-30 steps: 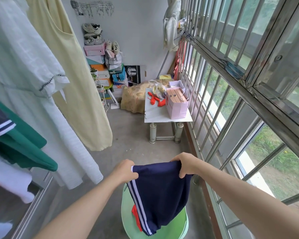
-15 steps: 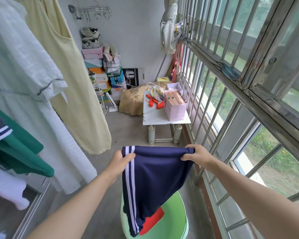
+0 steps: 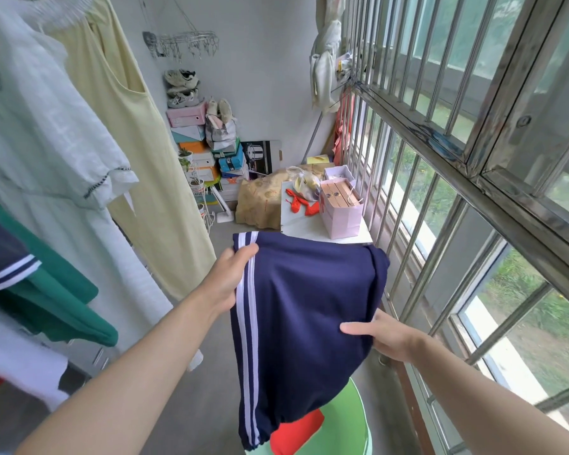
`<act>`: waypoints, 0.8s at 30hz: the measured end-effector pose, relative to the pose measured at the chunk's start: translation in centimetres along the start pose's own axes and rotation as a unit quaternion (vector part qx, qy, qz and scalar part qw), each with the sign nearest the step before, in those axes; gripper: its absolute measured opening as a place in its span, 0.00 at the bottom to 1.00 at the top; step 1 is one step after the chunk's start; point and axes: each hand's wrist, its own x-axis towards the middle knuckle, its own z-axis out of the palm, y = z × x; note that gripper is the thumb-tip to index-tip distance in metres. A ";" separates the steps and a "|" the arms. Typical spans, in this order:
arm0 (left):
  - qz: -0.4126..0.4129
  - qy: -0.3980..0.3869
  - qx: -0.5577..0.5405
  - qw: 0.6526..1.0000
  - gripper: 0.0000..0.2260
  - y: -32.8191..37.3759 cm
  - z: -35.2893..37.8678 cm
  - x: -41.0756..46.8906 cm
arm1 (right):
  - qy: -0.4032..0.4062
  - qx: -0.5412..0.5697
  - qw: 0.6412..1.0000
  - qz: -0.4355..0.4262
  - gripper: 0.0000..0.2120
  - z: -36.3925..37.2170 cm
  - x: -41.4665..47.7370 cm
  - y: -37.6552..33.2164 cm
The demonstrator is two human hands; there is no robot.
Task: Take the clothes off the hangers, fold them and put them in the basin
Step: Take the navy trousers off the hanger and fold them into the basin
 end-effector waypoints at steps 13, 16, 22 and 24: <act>-0.114 0.055 -0.117 0.985 0.11 2.5 -2.9 2.7 | 0.077 0.114 0.990 0.012 0.23 2.1 -0.1 -5.3; -0.067 -0.038 -0.223 0.972 0.27 1.9 -3.0 2.8 | 0.088 0.184 0.979 -0.004 0.16 3.0 0.3 -8.1; -0.165 -0.184 -0.159 0.956 0.24 -6.3 -0.7 -0.8 | 0.130 0.218 0.967 -0.009 0.19 2.6 0.9 -9.1; -0.160 -0.174 -0.125 0.964 0.22 -6.9 -0.9 -0.6 | 0.146 0.204 0.968 0.008 0.17 1.8 0.7 -8.6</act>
